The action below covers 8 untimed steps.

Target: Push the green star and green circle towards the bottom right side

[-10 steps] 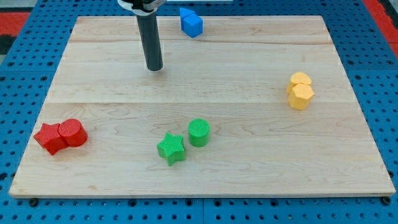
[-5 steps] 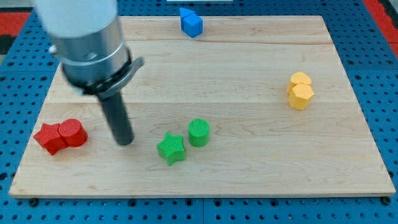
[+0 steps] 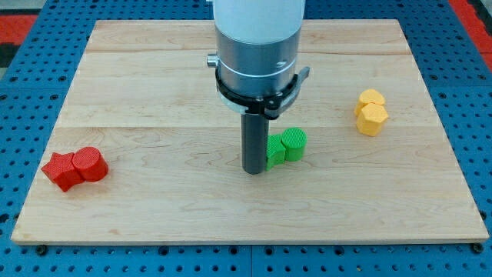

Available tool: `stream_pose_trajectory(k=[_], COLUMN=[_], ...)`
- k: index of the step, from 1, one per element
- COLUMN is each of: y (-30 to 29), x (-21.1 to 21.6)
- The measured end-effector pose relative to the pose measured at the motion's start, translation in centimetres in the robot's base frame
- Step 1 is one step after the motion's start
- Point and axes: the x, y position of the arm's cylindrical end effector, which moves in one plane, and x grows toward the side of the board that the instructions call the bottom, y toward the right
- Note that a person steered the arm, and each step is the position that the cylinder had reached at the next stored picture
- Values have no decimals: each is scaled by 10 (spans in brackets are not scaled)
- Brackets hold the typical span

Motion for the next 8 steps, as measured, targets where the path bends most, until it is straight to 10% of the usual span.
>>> stream_pose_trajectory(k=[8], y=[125], x=[-39])
